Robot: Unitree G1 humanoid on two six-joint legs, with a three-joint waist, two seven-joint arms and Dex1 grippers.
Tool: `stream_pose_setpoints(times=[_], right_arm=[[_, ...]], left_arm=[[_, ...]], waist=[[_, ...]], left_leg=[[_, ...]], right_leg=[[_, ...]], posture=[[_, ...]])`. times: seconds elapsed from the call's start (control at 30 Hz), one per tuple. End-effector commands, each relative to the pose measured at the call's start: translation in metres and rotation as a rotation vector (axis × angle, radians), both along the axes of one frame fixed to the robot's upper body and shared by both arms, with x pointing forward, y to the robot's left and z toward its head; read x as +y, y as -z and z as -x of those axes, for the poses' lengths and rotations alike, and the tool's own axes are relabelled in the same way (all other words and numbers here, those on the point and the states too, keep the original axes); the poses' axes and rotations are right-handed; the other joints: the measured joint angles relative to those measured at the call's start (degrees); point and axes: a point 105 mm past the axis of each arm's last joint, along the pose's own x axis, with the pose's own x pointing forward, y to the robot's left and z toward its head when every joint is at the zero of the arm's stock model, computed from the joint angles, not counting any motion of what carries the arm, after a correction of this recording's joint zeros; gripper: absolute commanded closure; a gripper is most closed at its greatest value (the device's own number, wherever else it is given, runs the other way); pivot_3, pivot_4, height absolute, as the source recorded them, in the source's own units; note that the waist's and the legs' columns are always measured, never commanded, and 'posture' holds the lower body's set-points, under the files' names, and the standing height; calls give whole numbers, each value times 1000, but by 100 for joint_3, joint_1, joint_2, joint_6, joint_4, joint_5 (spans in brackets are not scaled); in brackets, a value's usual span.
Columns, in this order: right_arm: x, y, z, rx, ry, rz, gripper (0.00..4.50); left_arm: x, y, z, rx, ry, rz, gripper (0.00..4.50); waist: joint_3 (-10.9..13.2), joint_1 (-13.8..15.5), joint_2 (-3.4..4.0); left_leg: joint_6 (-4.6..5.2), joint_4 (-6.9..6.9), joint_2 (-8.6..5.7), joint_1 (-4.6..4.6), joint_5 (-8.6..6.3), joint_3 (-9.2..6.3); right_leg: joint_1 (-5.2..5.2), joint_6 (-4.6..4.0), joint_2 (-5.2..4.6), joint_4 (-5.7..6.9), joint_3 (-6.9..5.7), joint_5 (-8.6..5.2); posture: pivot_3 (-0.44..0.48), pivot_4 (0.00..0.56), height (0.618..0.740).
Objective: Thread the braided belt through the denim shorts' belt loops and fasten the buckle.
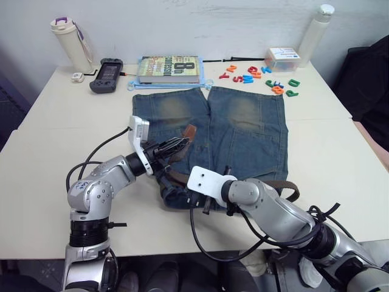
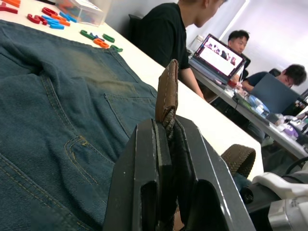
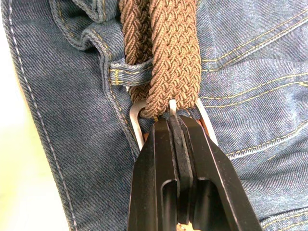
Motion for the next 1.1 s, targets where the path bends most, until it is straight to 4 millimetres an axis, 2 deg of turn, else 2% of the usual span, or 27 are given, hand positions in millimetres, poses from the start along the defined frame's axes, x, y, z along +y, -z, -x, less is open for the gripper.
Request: stream_pose_setpoints(times=[0.03, 0.1, 0.3, 0.57, 0.7, 0.83, 0.93, 1.1], right_arm=[[-20, 34, 0, 122, 72, 94, 4455], [-20, 34, -1, 118, 72, 100, 4455], [-17, 35, 2, 115, 68, 105, 4455], [-12, 36, 10, 102, 31, 132, 4455], [-5, 37, 15, 107, -16, 146, 4455], [-3, 37, 18, 114, -26, 147, 4455], [-2, 37, 19, 112, -32, 148, 4455], [-2, 36, 19, 108, -40, 147, 4455]], left_arm=[[-16, -36, 7, -107, 70, 57, 4500], [-28, -43, 4, -128, 86, 61, 4500], [-46, -52, -7, -143, 94, 93, 4500], [-116, -19, -15, -138, 188, -40, 4500], [-144, -9, -4, -162, 315, -59, 4500], [-161, 2, 11, -183, 447, -98, 4500], [-169, 15, 26, -188, 553, -133, 4500], [-176, 21, 29, -167, 590, -124, 4500]], waist=[[3, 0, -4], [3, -2, -5], [11, -8, -8], [12, 0, -11], [12, -11, -10], [12, -6, -9], [11, 4, -8], [11, 12, -7]], left_leg=[[0, 1, 0, -1, 0, -1], [0, 1, -1, -1, 0, -1], [-3, -1, 1, -11, 2, 0], [-2, 4, -4, -13, 2, -2], [-3, -2, -1, -22, 2, -2], [-3, 0, -1, -25, 2, -2], [-2, 0, -1, -25, 2, -4], [1, 0, -4, -25, 1, -14]], right_leg=[[0, 0, 0, 0, -1, 0], [0, 1, 0, 0, -1, 0], [-10, 1, 3, 0, -1, 1], [-2, 6, 0, -6, -5, 4], [-16, 5, 3, -7, -5, 3], [-16, 5, 2, -10, -7, 3], [-13, 5, 1, -13, -8, 3], [-7, 5, -4, -22, -15, 3]], posture=[[0, 150, 740], [0, 150, 740], [0, 150, 740], [0, 150, 740], [0, 150, 740], [0, 150, 740], [0, 150, 740], [0, 150, 740]])
